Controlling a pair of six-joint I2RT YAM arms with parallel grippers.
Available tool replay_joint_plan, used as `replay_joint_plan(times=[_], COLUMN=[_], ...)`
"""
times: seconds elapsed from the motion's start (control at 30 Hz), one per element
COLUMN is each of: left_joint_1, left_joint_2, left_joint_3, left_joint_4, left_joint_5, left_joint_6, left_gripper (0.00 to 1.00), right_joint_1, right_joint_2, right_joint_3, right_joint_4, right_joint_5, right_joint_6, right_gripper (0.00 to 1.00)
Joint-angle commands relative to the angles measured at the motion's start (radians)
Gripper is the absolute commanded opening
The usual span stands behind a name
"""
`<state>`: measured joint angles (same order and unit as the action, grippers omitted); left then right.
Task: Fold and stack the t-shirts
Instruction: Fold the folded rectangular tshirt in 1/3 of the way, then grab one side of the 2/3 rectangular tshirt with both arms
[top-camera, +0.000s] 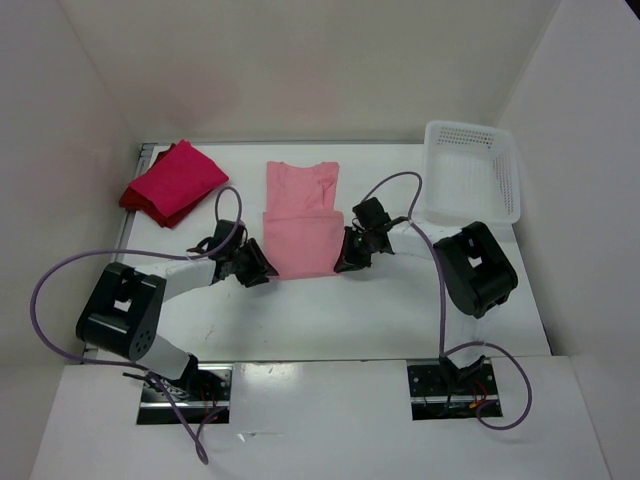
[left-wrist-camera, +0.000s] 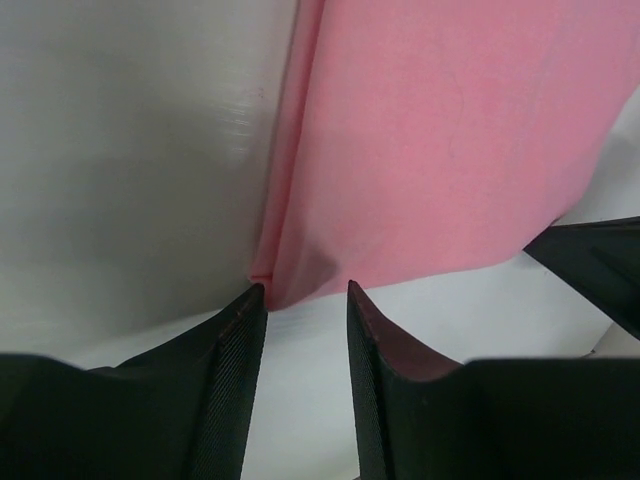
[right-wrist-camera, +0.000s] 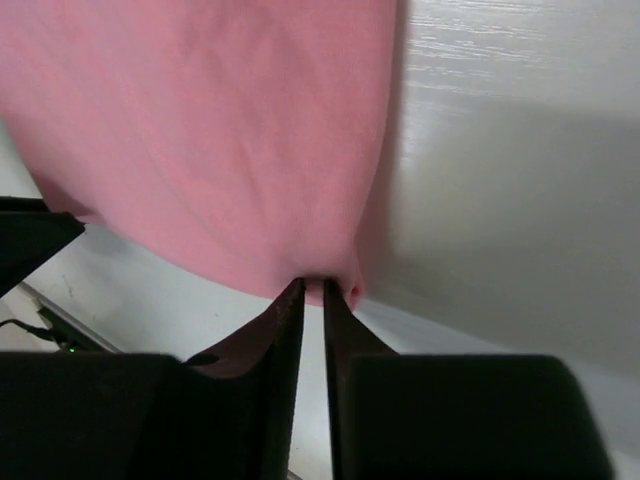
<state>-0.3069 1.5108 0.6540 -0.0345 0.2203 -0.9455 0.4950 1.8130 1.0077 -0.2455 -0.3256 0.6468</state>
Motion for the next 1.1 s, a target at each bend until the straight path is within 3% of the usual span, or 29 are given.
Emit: replay_joint_plan(times=[0.0,0.2,0.3,0.53,0.67,0.7,0.83,0.87,1.07], left_joint_1=[0.0,0.0,0.0,0.0,0.0,0.0,0.0,0.0,0.0], left_joint_2=[0.035,-0.023,-0.034,0.0,0.011,0.011,0.011,0.011,-0.168], left_joint_3=[-0.002,-0.031,-0.031,-0.021,-0.021,-0.021,-0.011,-0.011,-0.024], left_joint_4=[-0.016,-0.028,-0.051,-0.028,-0.019,-0.019,-0.019,-0.033,-0.252], left_joint_5=[-0.058,-0.091,-0.111,-0.095,-0.084,-0.084,-0.064,-0.05,0.085], left_joint_6=[0.016,0.025,0.025,0.045,0.054,0.063,0.083,0.093,0.122], left_gripper=[0.45,0.36,0.36,0.38,0.28,0.22,0.05,0.0,0.0], right_joint_1=[0.008,0.008,0.008,-0.016,-0.016,-0.016,-0.016,-0.016,0.086], right_joint_2=[-0.007,-0.087,-0.044,-0.067,-0.034,-0.02,-0.007,-0.041,-0.292], right_joint_3=[-0.018,-0.055,-0.055,-0.102,-0.092,-0.092,-0.127,-0.141,-0.254], right_joint_4=[0.072,0.054,0.023,0.061,0.075,0.087,0.106,0.106,-0.044], right_joint_5=[0.036,0.086,0.068,0.119,0.066,0.033,0.02,0.02,0.04], right_joint_6=[0.016,0.016,0.016,0.054,0.054,0.054,0.074,0.074,0.132], right_gripper=[0.21,0.58,0.63,0.63,0.39,0.28,0.02,0.0,0.0])
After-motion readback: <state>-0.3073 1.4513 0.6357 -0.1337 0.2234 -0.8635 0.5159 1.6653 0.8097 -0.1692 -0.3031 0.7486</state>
